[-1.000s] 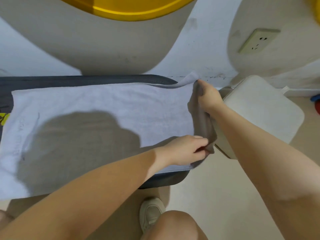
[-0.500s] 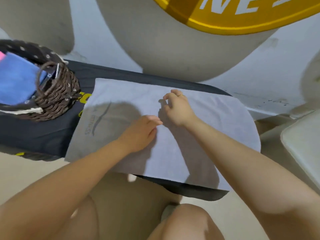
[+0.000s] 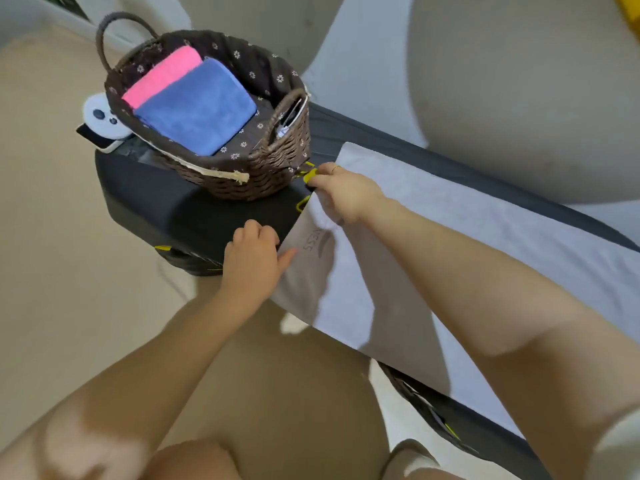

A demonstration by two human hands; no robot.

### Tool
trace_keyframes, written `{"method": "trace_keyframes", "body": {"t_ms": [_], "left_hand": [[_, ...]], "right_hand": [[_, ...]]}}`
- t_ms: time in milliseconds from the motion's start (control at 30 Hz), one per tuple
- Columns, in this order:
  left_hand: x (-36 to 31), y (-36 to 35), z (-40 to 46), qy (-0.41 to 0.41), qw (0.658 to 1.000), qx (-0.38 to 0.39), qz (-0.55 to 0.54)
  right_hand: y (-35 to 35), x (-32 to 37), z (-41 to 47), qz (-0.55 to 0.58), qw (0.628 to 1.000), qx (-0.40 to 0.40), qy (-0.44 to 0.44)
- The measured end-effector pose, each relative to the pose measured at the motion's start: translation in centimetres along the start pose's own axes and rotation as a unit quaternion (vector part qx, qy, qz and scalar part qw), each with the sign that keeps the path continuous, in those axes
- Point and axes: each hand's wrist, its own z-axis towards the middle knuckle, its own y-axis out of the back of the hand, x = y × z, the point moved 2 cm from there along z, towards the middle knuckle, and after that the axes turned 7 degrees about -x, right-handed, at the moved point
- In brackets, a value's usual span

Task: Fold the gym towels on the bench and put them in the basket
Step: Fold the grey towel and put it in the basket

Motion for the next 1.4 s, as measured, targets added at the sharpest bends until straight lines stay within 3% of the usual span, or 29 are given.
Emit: {"method": "trace_keyframes", "body": {"t_ms": [133, 267, 333, 433, 633, 733, 933, 1067, 1200, 1300, 1400], "left_hand": [[0.0, -0.5, 0.7, -0.047, 0.997, 0.052, -0.038], [0.6, 0.2, 1.4, -0.035, 0.973, 0.1, -0.204], [1.1, 0.5, 1.4, 0.003, 0.954, 0.104, -0.28], [1.3, 0.8, 1.1, 0.008, 0.946, 0.123, -0.299], [2.1, 2.9, 2.3, 0.001, 0.932, 0.097, -0.349], [2.7, 5.0, 3.2, -0.021, 0.938, 0.043, -0.342], [3.1, 10.6, 6.0, -0.052, 0.95, -0.068, -0.301], [4.1, 14.3, 7.9, -0.045, 0.934, -0.147, -0.323], [5.2, 16.8, 8.4, -0.042, 0.934, -0.227, -0.273], [4.6, 16.7, 7.7, -0.05, 0.933, -0.221, -0.281], [2.1, 14.4, 6.1, -0.094, 0.929, -0.157, -0.323]], "right_hand": [[0.6, 0.2, 1.4, -0.144, 0.988, 0.04, 0.032], [2.1, 0.3, 2.5, -0.266, 0.961, 0.07, 0.035], [3.0, -0.1, 3.0, -0.315, 0.948, 0.048, 0.004], [3.9, -1.6, 2.8, -0.323, 0.944, -0.009, -0.068], [5.5, -1.6, 3.2, -0.206, 0.949, -0.134, -0.197], [8.0, -0.8, 3.8, -0.022, 0.938, -0.188, -0.292], [11.1, 1.7, 6.7, 0.303, 0.882, -0.239, -0.272], [13.5, 2.4, 8.7, 0.278, 0.909, -0.202, -0.233], [15.9, 3.5, 9.4, 0.323, 0.897, -0.213, -0.213], [16.7, 3.1, 8.2, 0.358, 0.881, -0.219, -0.217], [16.2, 1.1, 5.0, 0.394, 0.859, -0.207, -0.252]]}}
